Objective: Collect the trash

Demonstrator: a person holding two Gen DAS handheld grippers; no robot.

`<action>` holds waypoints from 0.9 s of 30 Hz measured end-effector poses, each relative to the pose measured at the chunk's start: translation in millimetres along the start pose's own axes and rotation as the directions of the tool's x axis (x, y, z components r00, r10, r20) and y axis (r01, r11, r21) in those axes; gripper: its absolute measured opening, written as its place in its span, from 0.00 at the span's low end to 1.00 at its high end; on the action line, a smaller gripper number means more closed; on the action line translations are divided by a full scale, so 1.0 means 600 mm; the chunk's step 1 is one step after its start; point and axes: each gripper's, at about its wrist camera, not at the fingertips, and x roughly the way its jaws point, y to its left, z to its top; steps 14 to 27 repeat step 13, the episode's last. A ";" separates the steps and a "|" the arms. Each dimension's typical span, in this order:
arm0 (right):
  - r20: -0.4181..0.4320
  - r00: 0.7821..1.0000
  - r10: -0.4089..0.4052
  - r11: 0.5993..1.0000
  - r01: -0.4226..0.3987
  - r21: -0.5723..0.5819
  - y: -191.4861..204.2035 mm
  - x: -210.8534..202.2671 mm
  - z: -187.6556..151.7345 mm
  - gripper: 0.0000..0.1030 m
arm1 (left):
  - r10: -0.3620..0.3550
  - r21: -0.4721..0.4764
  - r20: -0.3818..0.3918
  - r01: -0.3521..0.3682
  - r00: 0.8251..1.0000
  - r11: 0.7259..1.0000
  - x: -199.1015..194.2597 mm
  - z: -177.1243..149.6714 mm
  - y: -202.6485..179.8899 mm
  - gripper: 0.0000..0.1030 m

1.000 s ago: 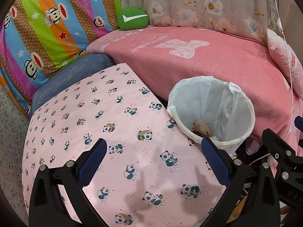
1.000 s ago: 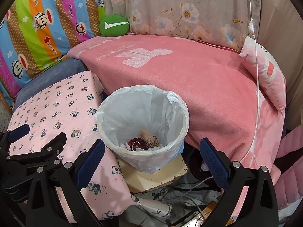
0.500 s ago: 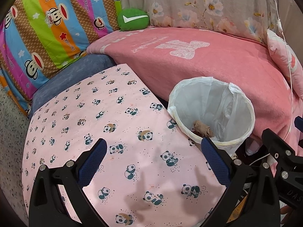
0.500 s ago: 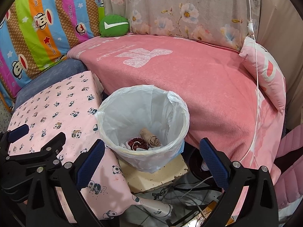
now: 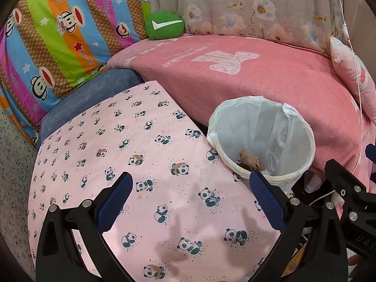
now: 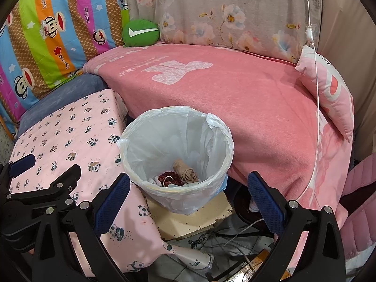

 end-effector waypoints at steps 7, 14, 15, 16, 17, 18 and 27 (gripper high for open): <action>0.005 1.000 -0.002 1.000 0.002 0.001 -0.002 -0.003 0.002 0.96 | -0.007 -0.006 -0.011 0.007 1.000 1.000 0.000 0.002 -0.001 0.93; 0.005 1.000 -0.003 1.000 0.003 0.004 -0.002 -0.003 0.002 0.96 | -0.021 -0.005 -0.002 0.021 1.000 1.000 -0.002 0.002 0.001 0.92; 0.005 1.000 -0.003 1.000 0.003 0.004 -0.002 -0.003 0.002 0.96 | -0.021 -0.005 -0.002 0.021 1.000 1.000 -0.002 0.002 0.001 0.92; 0.005 1.000 -0.003 1.000 0.003 0.004 -0.002 -0.003 0.002 0.96 | -0.021 -0.005 -0.002 0.021 1.000 1.000 -0.002 0.002 0.001 0.92; 0.005 1.000 -0.003 1.000 0.003 0.004 -0.002 -0.003 0.002 0.96 | -0.021 -0.005 -0.002 0.021 1.000 1.000 -0.002 0.002 0.001 0.92; 0.005 1.000 -0.003 1.000 0.003 0.004 -0.002 -0.003 0.002 0.96 | -0.021 -0.005 -0.002 0.021 1.000 1.000 -0.002 0.002 0.001 0.92; 0.005 1.000 -0.003 1.000 0.003 0.004 -0.002 -0.003 0.002 0.96 | -0.021 -0.005 -0.002 0.021 1.000 1.000 -0.002 0.002 0.001 0.92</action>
